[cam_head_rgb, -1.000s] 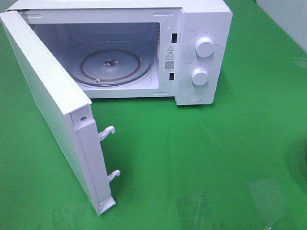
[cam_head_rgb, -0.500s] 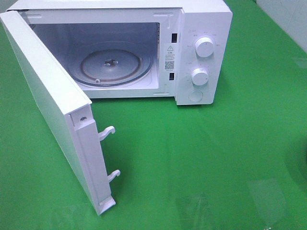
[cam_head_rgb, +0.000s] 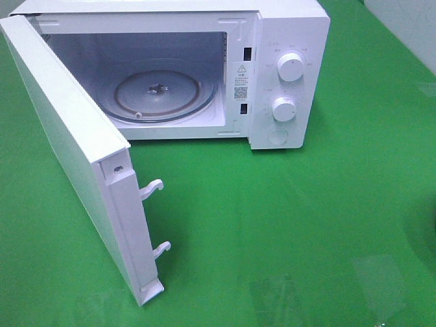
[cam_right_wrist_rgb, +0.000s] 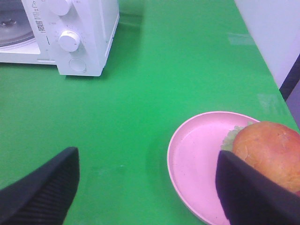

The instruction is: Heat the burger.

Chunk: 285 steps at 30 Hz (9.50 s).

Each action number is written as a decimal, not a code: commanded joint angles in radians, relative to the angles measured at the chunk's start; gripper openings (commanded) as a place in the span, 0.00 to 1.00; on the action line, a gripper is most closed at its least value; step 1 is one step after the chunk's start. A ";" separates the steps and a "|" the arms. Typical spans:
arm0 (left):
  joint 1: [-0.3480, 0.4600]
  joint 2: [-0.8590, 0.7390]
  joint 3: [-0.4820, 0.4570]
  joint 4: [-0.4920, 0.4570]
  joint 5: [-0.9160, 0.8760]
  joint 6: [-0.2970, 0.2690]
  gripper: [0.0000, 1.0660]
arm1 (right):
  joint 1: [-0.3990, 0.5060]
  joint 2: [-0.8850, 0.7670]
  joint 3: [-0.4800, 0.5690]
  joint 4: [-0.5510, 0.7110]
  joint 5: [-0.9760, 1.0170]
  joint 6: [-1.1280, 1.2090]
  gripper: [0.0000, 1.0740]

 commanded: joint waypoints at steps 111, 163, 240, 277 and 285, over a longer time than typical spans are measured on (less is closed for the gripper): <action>-0.303 1.640 0.056 0.347 -1.956 -0.225 0.00 | -0.007 -0.028 0.001 0.000 -0.013 -0.010 0.71; -0.611 2.062 -0.671 0.129 -1.659 -0.215 0.00 | -0.007 -0.028 0.001 0.000 -0.013 -0.010 0.71; -0.028 0.425 -0.025 -0.015 -0.124 -0.112 0.93 | -0.007 -0.028 0.001 -0.001 -0.013 -0.010 0.71; -0.028 -0.025 0.002 -0.001 -0.005 -0.109 0.92 | -0.007 -0.028 0.001 -0.003 -0.013 -0.008 0.71; -0.028 -0.025 0.002 -0.001 -0.005 -0.109 0.92 | -0.007 -0.028 0.001 -0.002 -0.013 -0.007 0.71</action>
